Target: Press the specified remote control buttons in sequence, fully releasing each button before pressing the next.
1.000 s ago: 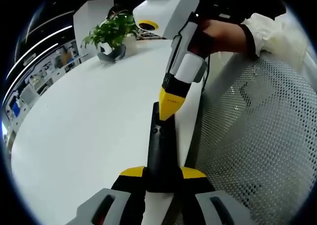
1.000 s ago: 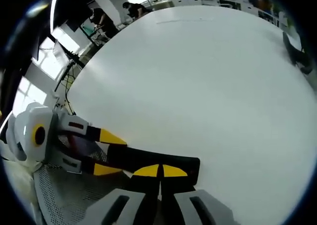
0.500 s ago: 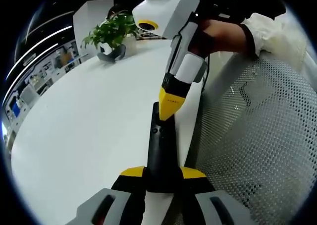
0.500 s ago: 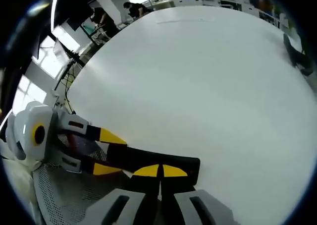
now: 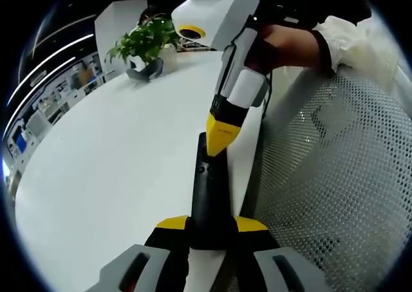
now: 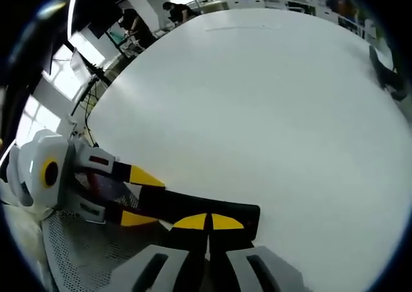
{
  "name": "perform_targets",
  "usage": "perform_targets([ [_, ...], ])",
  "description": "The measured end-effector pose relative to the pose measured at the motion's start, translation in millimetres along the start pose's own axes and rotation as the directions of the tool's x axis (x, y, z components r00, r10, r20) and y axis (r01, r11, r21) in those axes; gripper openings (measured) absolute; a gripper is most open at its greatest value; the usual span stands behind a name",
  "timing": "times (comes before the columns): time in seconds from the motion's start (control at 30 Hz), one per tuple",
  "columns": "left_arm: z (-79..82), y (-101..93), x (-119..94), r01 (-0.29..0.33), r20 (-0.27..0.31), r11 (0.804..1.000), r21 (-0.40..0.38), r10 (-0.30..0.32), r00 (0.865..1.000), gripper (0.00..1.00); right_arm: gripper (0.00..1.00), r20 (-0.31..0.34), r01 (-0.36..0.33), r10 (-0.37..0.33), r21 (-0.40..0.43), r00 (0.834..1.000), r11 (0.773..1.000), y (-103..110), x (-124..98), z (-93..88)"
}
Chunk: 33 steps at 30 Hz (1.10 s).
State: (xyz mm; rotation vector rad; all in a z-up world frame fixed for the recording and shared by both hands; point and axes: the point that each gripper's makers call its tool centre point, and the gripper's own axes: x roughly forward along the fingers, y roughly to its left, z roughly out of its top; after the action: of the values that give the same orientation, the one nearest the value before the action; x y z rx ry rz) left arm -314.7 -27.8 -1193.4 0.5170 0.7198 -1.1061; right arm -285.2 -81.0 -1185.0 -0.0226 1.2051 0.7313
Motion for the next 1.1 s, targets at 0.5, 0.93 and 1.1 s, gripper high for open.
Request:
perform_targets([
  [0.5,1.0,-2.6,0,0.012,0.004,0.999,0.039,-0.013,1.000,0.24,0.00,-0.017,-0.002,0.002,-0.016,1.000,1.000,2,-1,-1.1],
  [0.93,1.7,-5.2,0,0.019,-0.001,0.997,0.079,-0.019,1.000,0.24,0.00,0.008,-0.042,0.043,-0.107,0.999,0.993,18,4,6.2],
  [1.1,1.8,-5.1,0,0.019,-0.002,0.996,0.082,-0.019,1.000,0.24,0.00,0.000,-0.038,0.038,-0.138,0.999,0.990,18,7,5.6],
])
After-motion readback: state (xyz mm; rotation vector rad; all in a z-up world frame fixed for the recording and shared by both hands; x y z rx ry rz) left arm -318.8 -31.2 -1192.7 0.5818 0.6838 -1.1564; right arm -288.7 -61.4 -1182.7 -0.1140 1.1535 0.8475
